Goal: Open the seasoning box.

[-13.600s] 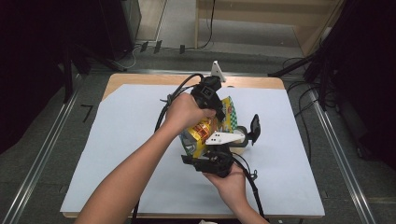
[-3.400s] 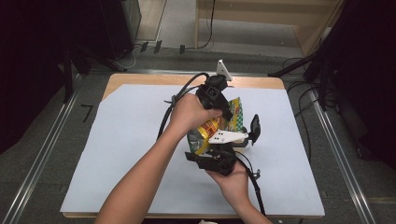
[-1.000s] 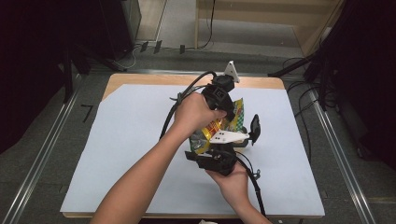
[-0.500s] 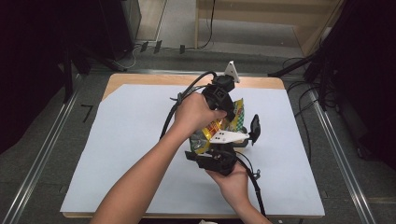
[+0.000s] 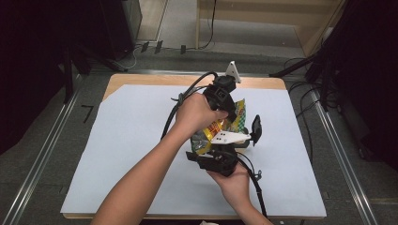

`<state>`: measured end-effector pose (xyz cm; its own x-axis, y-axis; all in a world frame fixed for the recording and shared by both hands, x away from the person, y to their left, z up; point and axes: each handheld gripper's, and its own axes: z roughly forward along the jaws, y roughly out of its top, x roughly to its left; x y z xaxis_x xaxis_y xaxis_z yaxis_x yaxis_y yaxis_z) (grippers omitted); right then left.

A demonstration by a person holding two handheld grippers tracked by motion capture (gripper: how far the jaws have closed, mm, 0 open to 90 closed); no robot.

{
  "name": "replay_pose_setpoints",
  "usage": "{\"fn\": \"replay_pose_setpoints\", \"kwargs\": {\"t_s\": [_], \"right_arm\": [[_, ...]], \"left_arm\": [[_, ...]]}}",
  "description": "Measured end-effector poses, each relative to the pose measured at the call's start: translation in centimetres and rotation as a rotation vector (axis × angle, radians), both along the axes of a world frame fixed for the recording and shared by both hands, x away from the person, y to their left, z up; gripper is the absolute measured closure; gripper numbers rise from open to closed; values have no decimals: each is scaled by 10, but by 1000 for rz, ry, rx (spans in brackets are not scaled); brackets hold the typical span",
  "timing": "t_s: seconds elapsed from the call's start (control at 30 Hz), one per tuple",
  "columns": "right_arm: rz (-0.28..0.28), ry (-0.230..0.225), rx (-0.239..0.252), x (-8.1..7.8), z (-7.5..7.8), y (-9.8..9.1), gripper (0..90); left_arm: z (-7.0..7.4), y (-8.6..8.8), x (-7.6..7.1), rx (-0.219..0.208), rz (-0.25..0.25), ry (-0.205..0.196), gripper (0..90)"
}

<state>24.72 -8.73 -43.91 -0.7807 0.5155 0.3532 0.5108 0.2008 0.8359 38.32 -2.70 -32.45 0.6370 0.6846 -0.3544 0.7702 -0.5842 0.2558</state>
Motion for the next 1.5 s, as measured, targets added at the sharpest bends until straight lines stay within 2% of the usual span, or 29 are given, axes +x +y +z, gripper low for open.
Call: {"fn": "replay_pose_setpoints", "kwargs": {"t_s": [1.5], "right_arm": [[1,-5,-7,0,-1,0,656]], "left_arm": [[-1,1,-1,-9,3,-1,802]]}}
